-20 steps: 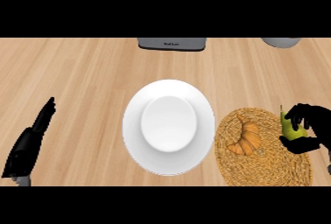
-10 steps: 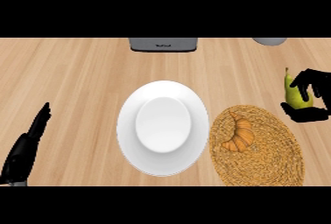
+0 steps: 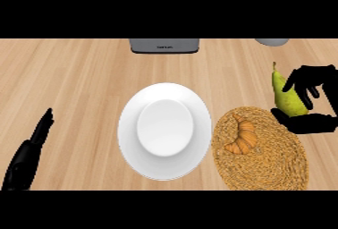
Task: Pick the pear from the placemat and place it in the plate
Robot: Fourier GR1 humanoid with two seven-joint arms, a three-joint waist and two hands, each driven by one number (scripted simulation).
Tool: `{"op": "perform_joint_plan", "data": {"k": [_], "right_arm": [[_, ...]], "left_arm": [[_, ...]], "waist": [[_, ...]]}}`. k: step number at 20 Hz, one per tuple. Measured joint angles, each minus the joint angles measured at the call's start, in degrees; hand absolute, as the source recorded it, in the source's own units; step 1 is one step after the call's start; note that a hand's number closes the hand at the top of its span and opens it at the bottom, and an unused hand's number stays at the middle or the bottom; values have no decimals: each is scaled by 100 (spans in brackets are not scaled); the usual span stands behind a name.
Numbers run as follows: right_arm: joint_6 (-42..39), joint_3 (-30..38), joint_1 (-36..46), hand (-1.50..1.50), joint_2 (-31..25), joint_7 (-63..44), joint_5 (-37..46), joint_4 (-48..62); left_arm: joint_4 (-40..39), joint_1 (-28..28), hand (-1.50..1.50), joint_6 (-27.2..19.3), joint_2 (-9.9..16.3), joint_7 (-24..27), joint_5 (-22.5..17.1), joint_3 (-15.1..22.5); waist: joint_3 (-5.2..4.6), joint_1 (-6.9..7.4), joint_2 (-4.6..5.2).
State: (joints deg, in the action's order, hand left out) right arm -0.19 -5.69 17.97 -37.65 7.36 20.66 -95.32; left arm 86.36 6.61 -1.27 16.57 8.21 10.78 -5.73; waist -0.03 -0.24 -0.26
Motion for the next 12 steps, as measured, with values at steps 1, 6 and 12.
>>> {"op": "perform_joint_plan", "data": {"k": [1,6,12], "right_arm": [[-73,-84,68,150,85,-160,10,-158],[-362,-580,433,150,655,-1156,152,-898],[-546,-1256,1106,150,1624,-2297,582,-884]], "left_arm": [[72,49,0,53,32,-4,-36,-30],[50,-71,0,103,47,-62,-14,-89],[-21,-217,0,121,-2,-99,56,-107]], "waist": [[-1,15,1],[-3,41,10],[-2,65,20]]}}
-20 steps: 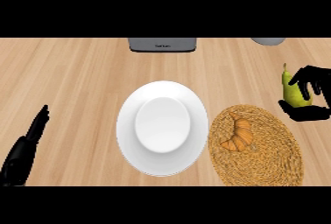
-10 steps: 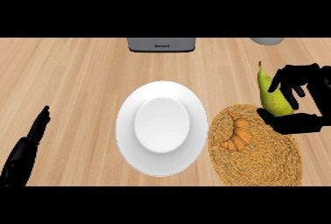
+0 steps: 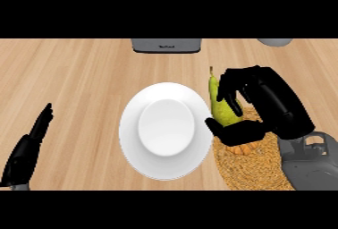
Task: Pick the pear from the placemat and place it in the plate
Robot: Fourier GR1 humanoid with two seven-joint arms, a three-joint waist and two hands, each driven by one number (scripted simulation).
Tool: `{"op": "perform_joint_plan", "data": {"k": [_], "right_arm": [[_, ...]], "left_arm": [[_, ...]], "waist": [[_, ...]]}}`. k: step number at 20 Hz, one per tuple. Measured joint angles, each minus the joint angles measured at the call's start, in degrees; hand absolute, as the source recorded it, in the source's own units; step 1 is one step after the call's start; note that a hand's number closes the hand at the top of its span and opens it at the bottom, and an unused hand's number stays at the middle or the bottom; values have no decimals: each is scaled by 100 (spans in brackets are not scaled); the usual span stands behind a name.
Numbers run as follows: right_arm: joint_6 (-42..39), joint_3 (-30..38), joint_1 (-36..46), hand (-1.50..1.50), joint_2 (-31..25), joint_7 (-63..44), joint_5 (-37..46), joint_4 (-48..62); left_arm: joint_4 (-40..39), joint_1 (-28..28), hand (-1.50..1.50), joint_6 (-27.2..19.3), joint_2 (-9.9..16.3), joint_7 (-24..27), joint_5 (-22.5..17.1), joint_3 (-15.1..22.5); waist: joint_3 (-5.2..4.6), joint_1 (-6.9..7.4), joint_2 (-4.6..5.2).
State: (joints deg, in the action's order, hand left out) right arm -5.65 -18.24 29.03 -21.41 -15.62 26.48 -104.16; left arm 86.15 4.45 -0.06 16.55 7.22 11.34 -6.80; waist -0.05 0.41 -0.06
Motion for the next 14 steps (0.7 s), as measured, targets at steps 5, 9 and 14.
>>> {"op": "perform_joint_plan", "data": {"k": [5,9,14], "right_arm": [[-24,-575,506,150,808,-426,485,822],[17,-822,780,150,1374,-466,812,1636],[368,-1155,1045,150,1904,-336,916,2769]], "left_arm": [[-53,-97,0,45,-30,-77,20,-2],[-53,-114,0,98,6,-46,6,-79],[-61,-154,0,90,-59,-63,85,-46]], "waist": [[0,30,10],[1,38,14],[3,51,20]]}}
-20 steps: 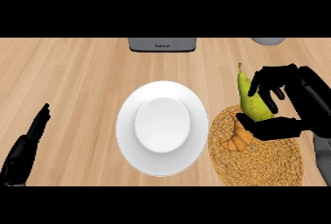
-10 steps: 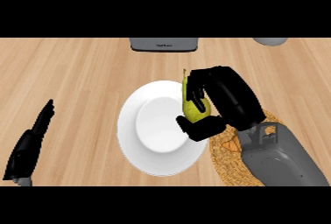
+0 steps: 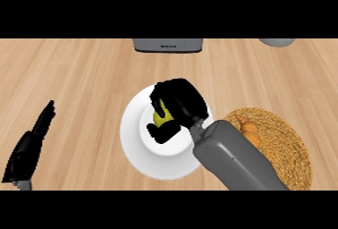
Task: Pick the pear from the placemat and place it in the plate
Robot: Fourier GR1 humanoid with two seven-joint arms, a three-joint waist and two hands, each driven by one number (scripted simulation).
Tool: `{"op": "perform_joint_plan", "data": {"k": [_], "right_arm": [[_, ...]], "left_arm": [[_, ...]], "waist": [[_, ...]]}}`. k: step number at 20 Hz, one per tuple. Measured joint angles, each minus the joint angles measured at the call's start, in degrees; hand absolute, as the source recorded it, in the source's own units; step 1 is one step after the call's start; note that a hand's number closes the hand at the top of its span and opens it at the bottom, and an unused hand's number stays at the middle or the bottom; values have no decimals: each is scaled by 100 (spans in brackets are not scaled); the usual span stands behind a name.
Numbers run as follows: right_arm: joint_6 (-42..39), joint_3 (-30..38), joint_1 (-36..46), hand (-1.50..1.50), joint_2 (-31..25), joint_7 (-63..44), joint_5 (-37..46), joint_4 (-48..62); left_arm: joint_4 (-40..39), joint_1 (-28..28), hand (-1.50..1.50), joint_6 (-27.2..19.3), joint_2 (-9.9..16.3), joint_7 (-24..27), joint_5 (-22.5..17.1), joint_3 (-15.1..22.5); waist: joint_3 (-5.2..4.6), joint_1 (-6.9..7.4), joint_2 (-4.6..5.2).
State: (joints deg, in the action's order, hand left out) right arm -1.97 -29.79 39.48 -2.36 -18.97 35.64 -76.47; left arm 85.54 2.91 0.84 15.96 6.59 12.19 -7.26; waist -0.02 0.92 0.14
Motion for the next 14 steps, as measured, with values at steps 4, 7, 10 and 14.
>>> {"op": "perform_joint_plan", "data": {"k": [4,7,10,14], "right_arm": [[562,-64,114,-150,145,-151,-597,662],[1005,-219,271,-150,192,-186,-904,1289],[1475,-527,371,-150,214,-115,-1230,1642],[2046,-453,362,-150,228,314,-1668,1756]], "left_arm": [[-42,12,0,28,-33,88,11,21],[-12,27,0,51,-37,58,4,-10],[34,184,0,79,-58,194,10,-38],[125,191,0,35,-112,127,79,-13]], "waist": [[1,55,13],[2,63,13],[2,55,8],[4,41,7]]}}
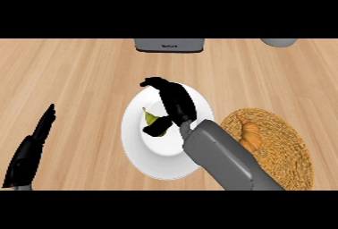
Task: Pick the pear from the placemat and place it in the plate
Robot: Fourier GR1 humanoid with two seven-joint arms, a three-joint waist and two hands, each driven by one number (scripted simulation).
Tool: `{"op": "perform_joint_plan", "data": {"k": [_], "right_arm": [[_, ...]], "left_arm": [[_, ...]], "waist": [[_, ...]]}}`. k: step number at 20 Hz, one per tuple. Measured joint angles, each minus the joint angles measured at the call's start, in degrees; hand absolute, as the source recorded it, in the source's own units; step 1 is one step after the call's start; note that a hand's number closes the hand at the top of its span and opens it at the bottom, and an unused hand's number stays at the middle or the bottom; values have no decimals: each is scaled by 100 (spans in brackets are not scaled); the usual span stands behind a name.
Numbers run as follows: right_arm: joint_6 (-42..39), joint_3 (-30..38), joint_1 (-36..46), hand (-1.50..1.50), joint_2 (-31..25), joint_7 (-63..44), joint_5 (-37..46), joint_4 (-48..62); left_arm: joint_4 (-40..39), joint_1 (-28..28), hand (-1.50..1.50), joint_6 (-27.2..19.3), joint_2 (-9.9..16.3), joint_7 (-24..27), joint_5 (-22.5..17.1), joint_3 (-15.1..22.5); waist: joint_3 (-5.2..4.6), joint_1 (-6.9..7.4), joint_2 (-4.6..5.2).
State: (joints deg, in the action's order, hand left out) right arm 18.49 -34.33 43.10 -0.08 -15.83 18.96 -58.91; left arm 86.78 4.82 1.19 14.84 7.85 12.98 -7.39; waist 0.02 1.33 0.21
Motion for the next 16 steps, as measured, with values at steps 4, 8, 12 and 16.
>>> {"op": "perform_joint_plan", "data": {"k": [4,8,12,16], "right_arm": [[565,412,-140,-150,4,369,-336,-151],[709,1010,-268,-150,-148,452,-592,-380],[449,1704,-627,-150,-418,963,-1253,-673],[-239,2423,-1028,-150,-906,1727,-2001,-834]], "left_arm": [[82,67,0,30,-2,-50,-8,-11],[26,55,0,17,7,-32,-27,-102],[-10,18,0,27,22,-16,-30,-149],[-66,-24,0,40,22,-25,-26,-173]], "waist": [[2,-33,-8],[1,-97,-17],[3,-129,-16],[4,-146,-13]]}}
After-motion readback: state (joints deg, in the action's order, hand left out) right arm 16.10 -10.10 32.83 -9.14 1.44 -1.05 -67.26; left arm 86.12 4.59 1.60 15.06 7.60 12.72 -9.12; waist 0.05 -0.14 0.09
